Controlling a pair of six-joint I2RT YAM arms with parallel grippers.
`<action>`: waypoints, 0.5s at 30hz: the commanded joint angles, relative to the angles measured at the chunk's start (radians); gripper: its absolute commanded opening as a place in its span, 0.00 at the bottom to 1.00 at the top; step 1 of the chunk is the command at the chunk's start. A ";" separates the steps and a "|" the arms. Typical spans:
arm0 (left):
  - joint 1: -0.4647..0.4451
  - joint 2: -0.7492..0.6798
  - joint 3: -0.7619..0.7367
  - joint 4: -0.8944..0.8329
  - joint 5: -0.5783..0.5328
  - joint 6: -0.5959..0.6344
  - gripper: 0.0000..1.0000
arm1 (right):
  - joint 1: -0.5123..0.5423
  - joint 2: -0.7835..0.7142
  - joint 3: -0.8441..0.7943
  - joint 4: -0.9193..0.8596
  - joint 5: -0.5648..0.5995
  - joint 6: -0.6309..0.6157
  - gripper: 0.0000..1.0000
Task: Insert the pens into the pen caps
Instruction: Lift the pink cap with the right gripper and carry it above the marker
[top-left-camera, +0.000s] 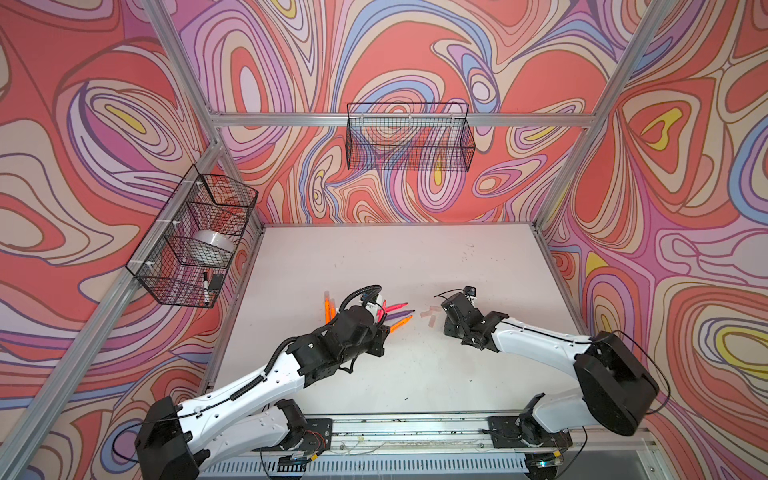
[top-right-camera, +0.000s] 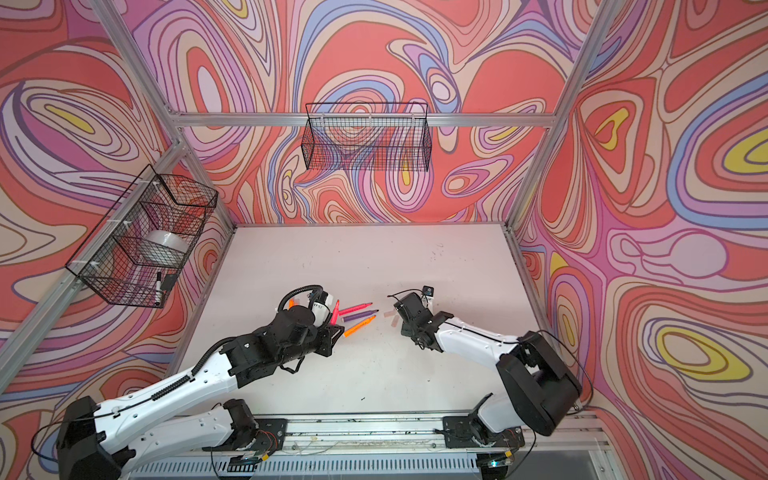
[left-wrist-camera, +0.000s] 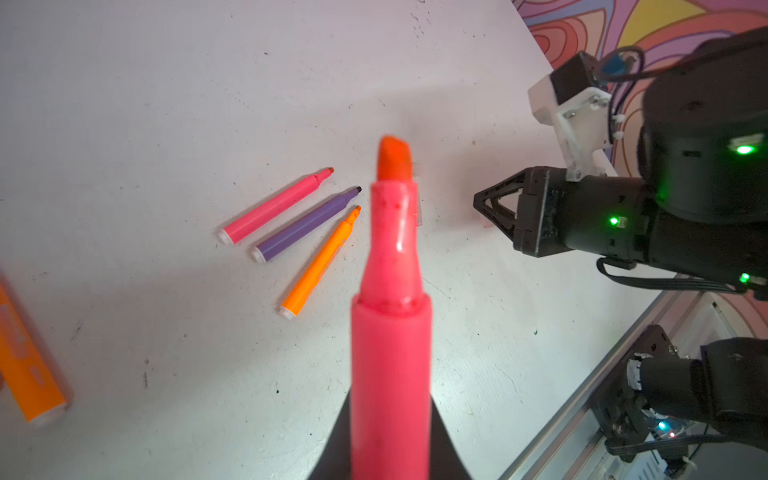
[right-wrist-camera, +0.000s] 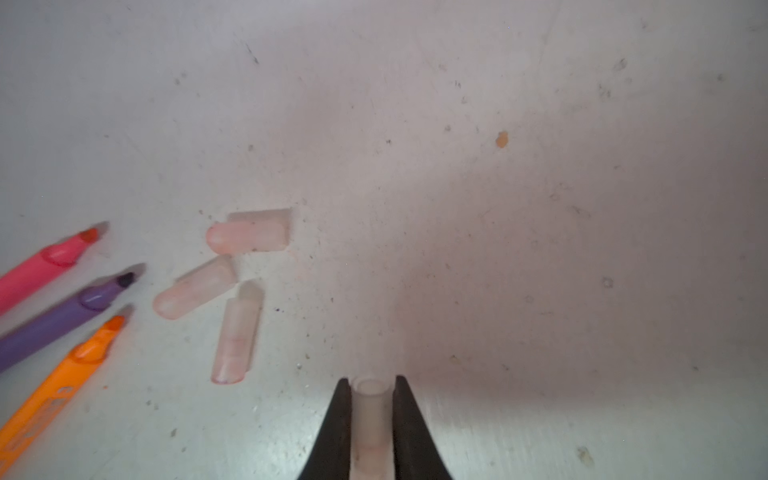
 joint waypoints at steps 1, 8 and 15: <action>-0.005 -0.100 -0.146 0.132 0.090 -0.135 0.00 | -0.005 -0.128 -0.043 0.013 -0.025 0.025 0.02; -0.006 -0.093 -0.285 0.279 0.174 -0.134 0.00 | -0.004 -0.310 -0.074 0.091 -0.107 -0.035 0.00; -0.008 -0.101 -0.271 0.276 0.255 -0.141 0.00 | -0.004 -0.401 0.034 0.152 -0.152 -0.109 0.00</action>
